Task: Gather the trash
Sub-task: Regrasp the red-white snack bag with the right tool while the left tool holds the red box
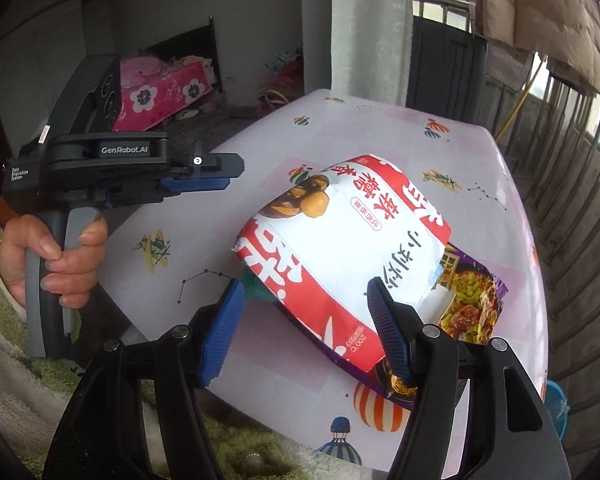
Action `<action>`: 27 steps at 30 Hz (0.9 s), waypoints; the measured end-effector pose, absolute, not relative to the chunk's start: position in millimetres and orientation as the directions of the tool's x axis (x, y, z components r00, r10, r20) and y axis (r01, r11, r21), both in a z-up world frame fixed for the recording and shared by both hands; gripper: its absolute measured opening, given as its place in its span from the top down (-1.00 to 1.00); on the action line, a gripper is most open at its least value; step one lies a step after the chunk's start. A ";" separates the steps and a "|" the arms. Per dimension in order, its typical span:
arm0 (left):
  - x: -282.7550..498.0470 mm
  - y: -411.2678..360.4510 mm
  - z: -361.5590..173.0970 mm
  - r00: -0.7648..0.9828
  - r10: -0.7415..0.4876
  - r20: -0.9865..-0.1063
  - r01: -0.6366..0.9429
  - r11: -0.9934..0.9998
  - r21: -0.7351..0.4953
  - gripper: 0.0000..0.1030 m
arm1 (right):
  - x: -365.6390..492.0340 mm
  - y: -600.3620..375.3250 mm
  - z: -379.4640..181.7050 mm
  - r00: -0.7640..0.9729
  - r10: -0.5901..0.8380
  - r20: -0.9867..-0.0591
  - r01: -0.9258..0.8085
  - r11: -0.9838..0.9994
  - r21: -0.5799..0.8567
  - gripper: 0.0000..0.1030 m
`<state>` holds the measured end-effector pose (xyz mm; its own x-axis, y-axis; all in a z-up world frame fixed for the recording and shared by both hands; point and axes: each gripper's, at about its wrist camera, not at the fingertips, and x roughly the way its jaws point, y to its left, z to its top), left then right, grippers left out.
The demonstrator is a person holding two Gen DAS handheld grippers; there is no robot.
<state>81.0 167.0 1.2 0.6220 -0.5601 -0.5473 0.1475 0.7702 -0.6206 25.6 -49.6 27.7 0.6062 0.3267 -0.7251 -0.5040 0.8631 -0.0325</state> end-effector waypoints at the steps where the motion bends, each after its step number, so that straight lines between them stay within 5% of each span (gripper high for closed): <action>1: 83.0 165.2 0.3 0.618 -0.559 -0.552 0.147 0.773 -0.617 0.43 | 23.6 -42.3 23.6 0.628 0.294 -0.721 -0.505 0.859 -0.089 -0.16; 10: 89.2 161.8 -2.9 0.609 -0.565 -0.556 0.157 0.773 -0.614 0.43 | 20.7 -16.5 -10.0 0.749 0.055 -0.661 -0.446 0.779 -0.440 0.24; 14: 92.5 162.8 -4.0 0.607 -0.566 -0.558 0.158 0.774 -0.613 0.43 | 25.5 -20.8 -4.4 0.773 0.030 -0.633 -0.406 0.791 -0.458 0.76; 27: 127.2 150.2 -25.2 0.546 -0.573 -0.611 0.151 0.785 -0.601 0.44 | 38.8 -3.9 15.4 0.854 0.024 -0.520 -0.360 0.747 -0.559 0.66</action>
